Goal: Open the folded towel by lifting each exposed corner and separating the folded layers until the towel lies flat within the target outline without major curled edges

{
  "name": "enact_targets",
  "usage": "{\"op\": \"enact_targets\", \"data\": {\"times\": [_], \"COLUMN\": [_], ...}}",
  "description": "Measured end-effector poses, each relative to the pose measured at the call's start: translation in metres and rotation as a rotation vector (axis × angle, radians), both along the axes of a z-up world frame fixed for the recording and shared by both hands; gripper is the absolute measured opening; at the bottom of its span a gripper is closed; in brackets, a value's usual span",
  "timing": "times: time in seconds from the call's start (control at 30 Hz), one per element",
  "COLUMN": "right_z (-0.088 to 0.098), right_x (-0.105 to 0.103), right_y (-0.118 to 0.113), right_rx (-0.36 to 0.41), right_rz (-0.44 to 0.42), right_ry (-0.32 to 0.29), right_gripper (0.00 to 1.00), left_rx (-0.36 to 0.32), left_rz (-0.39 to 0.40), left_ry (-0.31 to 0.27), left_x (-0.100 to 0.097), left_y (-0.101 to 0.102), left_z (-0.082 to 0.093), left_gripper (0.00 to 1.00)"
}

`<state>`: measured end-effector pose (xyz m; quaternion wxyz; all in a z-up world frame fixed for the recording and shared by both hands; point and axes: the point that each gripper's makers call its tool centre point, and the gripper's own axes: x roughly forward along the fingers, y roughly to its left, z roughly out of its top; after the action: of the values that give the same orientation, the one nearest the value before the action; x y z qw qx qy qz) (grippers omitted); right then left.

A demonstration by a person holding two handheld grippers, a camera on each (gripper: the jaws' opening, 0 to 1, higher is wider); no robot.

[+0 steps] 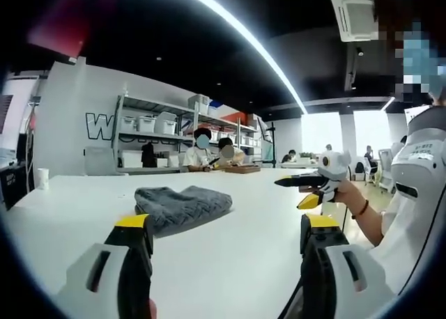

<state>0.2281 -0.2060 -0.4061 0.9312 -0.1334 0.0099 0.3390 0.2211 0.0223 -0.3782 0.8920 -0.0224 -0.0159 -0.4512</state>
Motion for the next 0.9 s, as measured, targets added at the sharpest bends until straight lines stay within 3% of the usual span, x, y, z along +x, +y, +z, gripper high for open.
{"op": "enact_targets", "data": {"times": [0.67,0.73,0.9], "right_z": [0.002,0.001,0.004], "right_x": [0.005,0.007,0.010], "right_y": [-0.003,-0.001,-0.002], "right_rx": [0.023,0.018,0.023], "right_rz": [-0.006,0.001,-0.001], "right_ry": [0.004,0.009,0.005], "right_gripper": [0.76,0.76,0.75], "left_rx": [-0.025,-0.050,-0.033], "left_rz": [-0.002,-0.013,-0.013], "left_ry": [0.009,0.013,0.011], "left_x": [0.005,0.008,0.012], "left_y": [-0.001,-0.001,-0.003], "left_z": [-0.001,0.000,-0.002], "left_gripper": [0.86,0.86,0.86]}}
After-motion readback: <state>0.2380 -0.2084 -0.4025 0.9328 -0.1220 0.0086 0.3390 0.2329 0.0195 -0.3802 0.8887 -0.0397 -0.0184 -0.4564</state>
